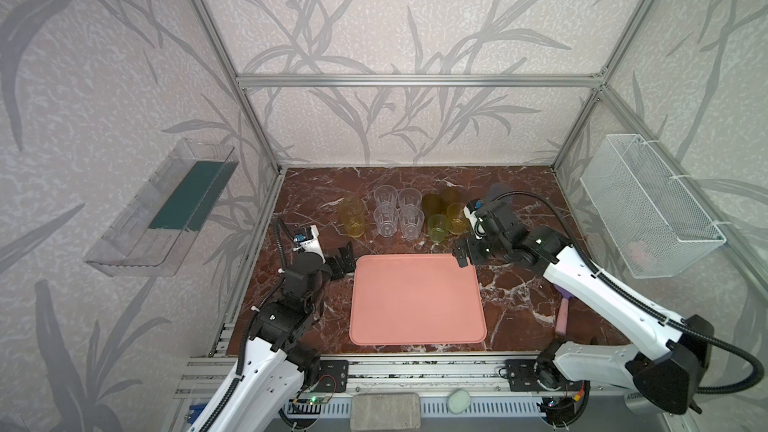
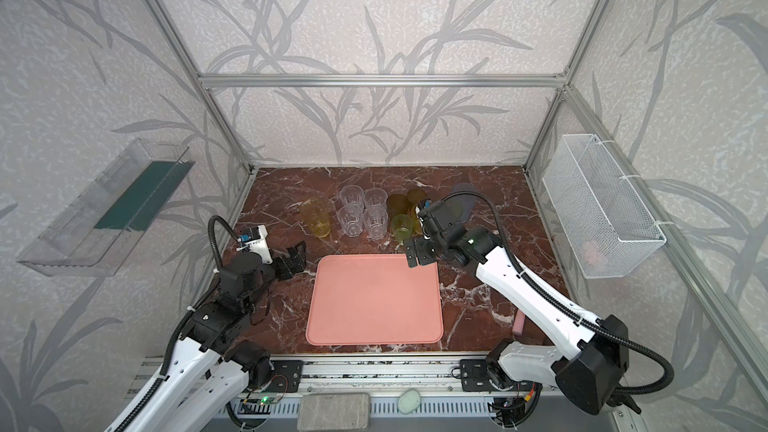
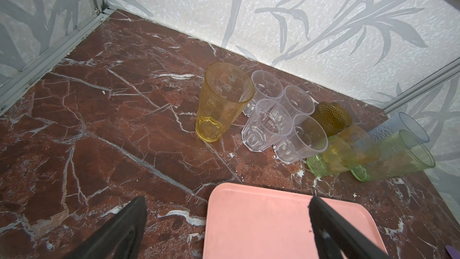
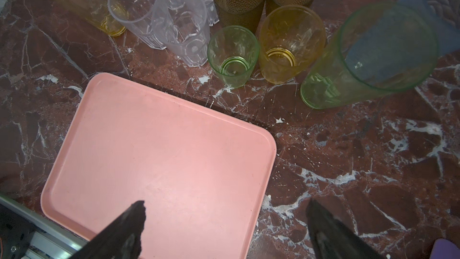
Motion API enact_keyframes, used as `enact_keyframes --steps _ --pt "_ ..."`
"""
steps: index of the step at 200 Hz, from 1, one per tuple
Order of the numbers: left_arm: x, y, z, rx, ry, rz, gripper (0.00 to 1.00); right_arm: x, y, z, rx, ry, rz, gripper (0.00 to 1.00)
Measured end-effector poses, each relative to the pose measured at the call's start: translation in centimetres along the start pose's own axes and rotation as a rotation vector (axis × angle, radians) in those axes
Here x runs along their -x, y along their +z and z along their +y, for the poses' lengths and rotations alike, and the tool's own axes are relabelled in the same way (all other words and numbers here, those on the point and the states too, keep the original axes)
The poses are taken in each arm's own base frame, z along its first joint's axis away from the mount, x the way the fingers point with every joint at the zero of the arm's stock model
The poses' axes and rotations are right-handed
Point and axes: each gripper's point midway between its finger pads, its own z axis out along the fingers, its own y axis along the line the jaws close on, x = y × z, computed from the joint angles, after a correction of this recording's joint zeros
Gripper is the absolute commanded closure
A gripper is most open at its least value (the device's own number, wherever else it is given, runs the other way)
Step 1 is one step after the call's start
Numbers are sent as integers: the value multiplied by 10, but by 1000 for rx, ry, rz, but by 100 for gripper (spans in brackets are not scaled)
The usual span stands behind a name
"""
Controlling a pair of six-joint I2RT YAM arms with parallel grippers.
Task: Place the glasses into the tray
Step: 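Raise both arms and move the right gripper toward the glass cluster, then lower the right gripper over the small green glass and grasp its rim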
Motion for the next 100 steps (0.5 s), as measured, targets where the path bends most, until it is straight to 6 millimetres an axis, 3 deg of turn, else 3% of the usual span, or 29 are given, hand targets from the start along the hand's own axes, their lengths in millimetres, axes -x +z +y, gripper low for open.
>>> enact_keyframes --steps 59,100 --pt "-12 2 14 56 0 11 1 15 13 19 3 -55 -9 2" --pt "-6 -6 24 87 -26 -48 1 32 18 29 13 -58 -24 2"
